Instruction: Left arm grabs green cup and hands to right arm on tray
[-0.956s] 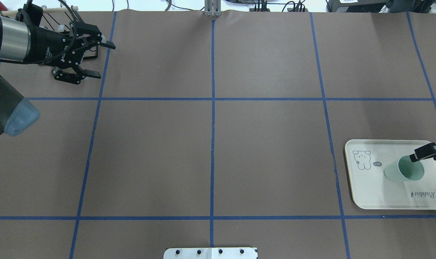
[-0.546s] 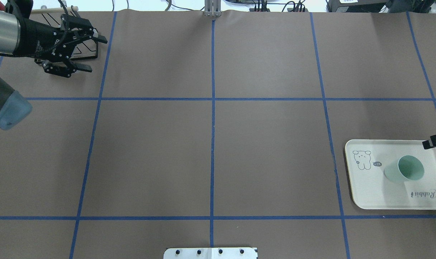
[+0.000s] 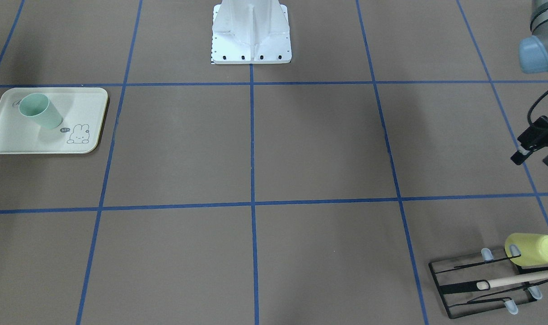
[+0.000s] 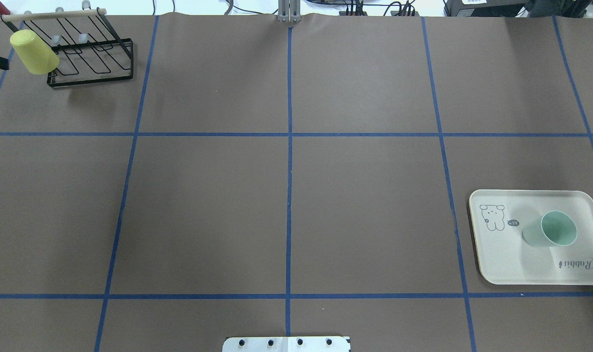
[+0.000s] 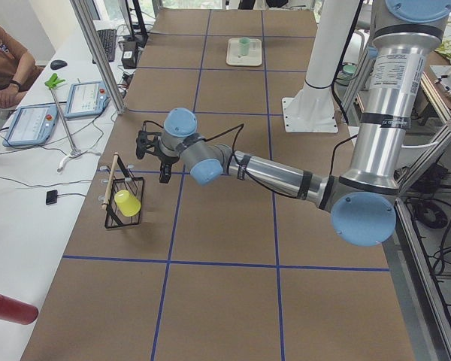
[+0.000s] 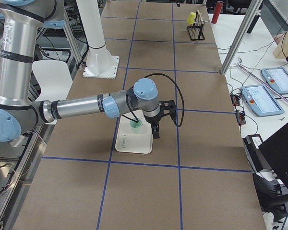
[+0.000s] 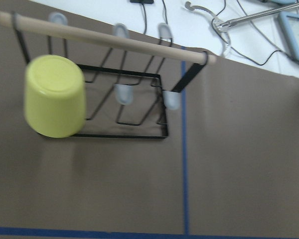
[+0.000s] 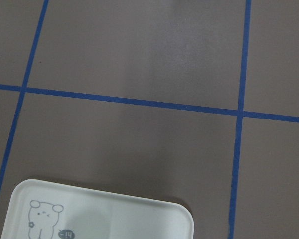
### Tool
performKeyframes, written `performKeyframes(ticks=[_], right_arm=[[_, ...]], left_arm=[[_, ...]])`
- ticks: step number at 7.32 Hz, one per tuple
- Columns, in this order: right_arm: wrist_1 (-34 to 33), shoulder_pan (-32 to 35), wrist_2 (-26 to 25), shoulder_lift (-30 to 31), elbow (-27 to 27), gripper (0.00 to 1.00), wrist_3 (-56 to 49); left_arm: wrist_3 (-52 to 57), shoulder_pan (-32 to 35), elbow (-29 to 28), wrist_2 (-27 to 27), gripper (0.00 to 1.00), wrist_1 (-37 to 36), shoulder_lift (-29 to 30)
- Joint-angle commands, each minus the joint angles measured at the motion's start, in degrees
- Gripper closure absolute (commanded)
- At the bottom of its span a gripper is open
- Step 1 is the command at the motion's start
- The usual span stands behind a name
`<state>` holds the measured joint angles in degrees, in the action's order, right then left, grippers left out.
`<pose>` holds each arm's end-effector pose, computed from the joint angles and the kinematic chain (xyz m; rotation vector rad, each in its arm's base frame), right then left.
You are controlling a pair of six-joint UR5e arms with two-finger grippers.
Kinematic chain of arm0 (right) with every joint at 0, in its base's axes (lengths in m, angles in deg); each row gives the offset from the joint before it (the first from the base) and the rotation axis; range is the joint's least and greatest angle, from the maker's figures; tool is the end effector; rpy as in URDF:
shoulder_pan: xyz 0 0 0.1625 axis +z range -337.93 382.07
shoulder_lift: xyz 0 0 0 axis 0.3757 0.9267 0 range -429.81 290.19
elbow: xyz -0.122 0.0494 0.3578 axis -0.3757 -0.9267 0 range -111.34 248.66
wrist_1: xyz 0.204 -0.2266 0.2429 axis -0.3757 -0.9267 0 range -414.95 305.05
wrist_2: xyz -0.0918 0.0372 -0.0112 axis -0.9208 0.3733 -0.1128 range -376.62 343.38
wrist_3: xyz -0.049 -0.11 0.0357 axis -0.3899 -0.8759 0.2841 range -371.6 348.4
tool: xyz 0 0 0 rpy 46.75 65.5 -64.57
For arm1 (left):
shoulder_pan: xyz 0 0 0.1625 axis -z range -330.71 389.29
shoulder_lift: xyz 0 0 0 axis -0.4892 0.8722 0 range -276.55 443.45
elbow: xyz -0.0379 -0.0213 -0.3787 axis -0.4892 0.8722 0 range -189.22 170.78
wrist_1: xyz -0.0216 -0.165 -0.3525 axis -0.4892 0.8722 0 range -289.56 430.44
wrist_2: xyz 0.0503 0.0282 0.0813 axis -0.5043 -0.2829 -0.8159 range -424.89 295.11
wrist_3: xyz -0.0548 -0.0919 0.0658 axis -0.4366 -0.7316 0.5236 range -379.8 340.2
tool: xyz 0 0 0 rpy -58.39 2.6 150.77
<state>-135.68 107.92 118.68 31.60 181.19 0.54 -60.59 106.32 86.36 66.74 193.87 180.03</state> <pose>0.0145 -0.4104 0.5136 0.2228 -0.8212 -0.0095 0.0722 -0.5361 0.4585 0.3659 0.9536 -0.1540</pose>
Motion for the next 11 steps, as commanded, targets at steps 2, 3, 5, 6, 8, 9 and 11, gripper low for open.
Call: performKeyframes(ticks=[2, 3, 5, 6, 8, 9, 11], right_arm=[[-1.62, 0.73, -0.03, -0.34, -0.91, 0.00, -0.80], [-1.80, -1.19, -0.12, -0.42, -1.78, 0.00, -0.89], [-1.97, -2.88, -0.29, -0.42, -3.36, 0.00, -1.32], [-3.19, -3.14, -0.29, -0.42, -3.80, 0.00, -1.67], [-10.47, -1.84, -0.29, -1.56, -4.07, 0.00, -9.79], [-13.37, -1.56, -0.38, -3.31, -3.81, 0.00, -10.11], [-13.75, -1.73, -5.10, -4.03, -3.81, 0.00, -10.03]], left_arm=[[34.37, 8.82, -0.04, -0.84, 0.00, -22.81, -2.54], [40.82, 9.97, 0.14, -3.02, 0.00, -30.46, -2.46], [42.90, 10.25, 4.33, -1.99, 0.00, -41.73, -3.68], [42.47, 10.34, 5.66, 3.06, 0.00, -44.74, -3.77], [42.38, 11.22, 8.47, 6.37, 0.00, -46.27, -5.25], [42.38, 11.30, 8.66, 6.28, 0.00, -46.27, -5.96], [42.38, 11.30, 9.97, 6.71, 0.00, -46.27, -7.63]])
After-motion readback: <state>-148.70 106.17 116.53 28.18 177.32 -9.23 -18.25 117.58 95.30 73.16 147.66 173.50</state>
